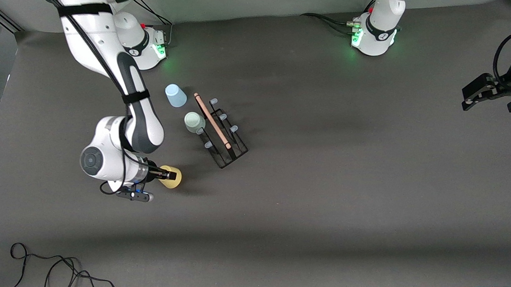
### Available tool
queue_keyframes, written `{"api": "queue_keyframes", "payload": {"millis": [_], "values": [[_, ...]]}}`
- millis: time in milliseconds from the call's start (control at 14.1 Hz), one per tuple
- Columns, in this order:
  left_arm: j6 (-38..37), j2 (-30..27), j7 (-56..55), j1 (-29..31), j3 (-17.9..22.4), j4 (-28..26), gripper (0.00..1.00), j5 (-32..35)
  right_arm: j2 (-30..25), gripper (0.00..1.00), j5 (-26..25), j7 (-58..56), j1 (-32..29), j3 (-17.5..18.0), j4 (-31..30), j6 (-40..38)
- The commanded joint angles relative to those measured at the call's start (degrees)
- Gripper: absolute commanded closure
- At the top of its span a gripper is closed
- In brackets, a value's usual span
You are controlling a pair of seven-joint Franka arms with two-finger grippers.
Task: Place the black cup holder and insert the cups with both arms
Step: 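Grasp the yellow cup and place it onto a holder peg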
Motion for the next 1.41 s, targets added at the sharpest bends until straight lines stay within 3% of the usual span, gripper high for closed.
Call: {"api": "queue_keyframes", "payload": {"millis": [0, 354, 636, 919, 1061, 1273, 1343], "values": [[0.0, -0.1, -0.3, -0.2, -0.1, 0.2, 0.00, 0.0, -6.6, 1.00, -0.7, 7.8, 2.4, -0.4, 1.1, -5.3], [0.3, 0.2, -0.4, -0.9, -0.5, 0.3, 0.00, -0.1, -9.1, 1.00, -2.4, 25.1, 10.5, -0.3, 3.0, -7.4], [-0.4, -0.1, -0.3, -0.8, -0.5, 0.5, 0.00, -0.1, -8.7, 1.00, -2.4, 28.7, 14.8, -0.4, 2.6, -7.0], [-0.9, 0.1, -0.2, -0.6, -1.1, 0.1, 0.00, -0.1, -7.8, 1.00, -4.1, 28.6, 15.4, -0.3, 2.1, -6.9], [-0.8, 0.1, -0.3, -0.6, -1.0, 0.1, 0.00, -0.1, -7.5, 0.03, -4.1, 28.7, 15.2, -0.3, 2.1, -6.9], [-0.9, 0.1, -0.3, -0.6, -1.1, 0.1, 0.00, -0.1, -8.6, 0.00, -4.8, 28.3, 14.6, -0.7, 2.5, -7.7], [-0.8, 0.1, -0.3, -0.6, -1.0, 0.2, 0.00, 0.1, -10.2, 0.00, -7.8, 27.9, 14.7, -2.2, 3.2, -10.5]]}}
